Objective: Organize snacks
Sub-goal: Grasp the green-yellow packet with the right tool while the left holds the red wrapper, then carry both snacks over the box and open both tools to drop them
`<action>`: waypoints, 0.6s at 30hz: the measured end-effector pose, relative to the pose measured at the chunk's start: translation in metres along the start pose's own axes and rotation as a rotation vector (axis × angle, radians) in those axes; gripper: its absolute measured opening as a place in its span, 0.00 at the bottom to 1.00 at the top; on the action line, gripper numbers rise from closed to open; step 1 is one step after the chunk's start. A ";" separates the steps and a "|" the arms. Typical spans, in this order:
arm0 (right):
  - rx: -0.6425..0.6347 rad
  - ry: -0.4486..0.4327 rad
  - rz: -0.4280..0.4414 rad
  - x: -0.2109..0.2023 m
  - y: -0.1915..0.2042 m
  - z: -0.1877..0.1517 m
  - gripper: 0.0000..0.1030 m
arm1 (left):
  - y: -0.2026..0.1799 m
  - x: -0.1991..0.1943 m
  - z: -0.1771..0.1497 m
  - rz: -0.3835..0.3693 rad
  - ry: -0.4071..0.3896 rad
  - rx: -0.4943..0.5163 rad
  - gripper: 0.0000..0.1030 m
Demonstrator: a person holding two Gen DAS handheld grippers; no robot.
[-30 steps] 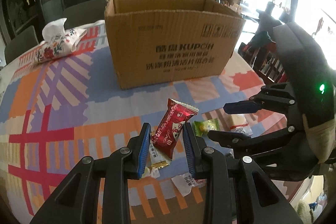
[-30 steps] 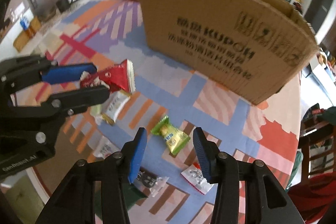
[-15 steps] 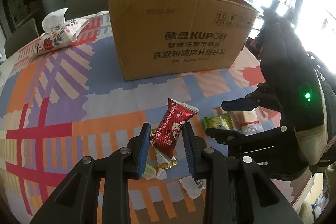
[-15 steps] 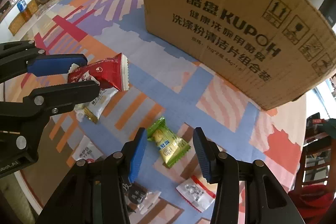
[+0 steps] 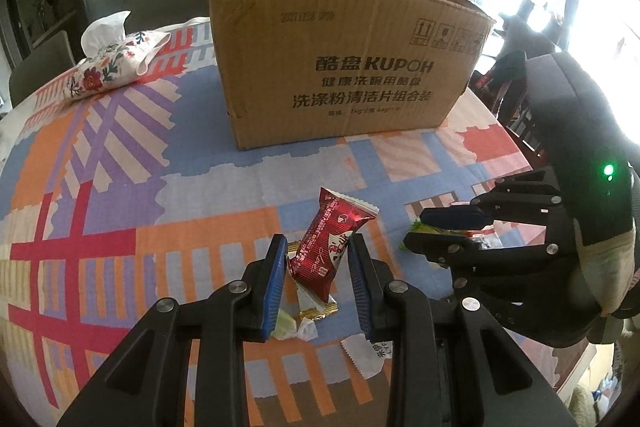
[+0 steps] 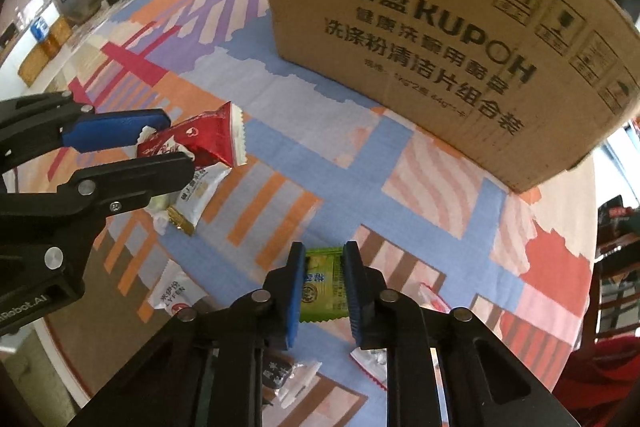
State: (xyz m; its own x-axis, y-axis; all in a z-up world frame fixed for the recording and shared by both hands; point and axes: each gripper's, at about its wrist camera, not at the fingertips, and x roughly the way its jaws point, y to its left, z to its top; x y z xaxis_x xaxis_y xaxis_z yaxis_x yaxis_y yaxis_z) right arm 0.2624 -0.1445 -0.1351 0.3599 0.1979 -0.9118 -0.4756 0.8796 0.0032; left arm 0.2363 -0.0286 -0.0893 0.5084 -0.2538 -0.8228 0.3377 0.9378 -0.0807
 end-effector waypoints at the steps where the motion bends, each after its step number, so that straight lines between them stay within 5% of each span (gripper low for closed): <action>1: 0.010 -0.006 0.002 -0.003 -0.002 -0.001 0.20 | -0.001 -0.001 0.000 0.000 -0.002 0.002 0.30; 18: 0.104 -0.258 -0.072 -0.091 -0.020 0.016 0.20 | -0.007 -0.047 0.037 -0.006 -0.127 0.004 0.30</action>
State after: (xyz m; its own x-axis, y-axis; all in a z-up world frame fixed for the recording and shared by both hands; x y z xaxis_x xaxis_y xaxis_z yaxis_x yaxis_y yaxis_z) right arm 0.2520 -0.1732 -0.0460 0.5879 0.2254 -0.7769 -0.3619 0.9322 -0.0034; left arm 0.2392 -0.0324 -0.0287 0.6021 -0.2879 -0.7447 0.3443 0.9352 -0.0831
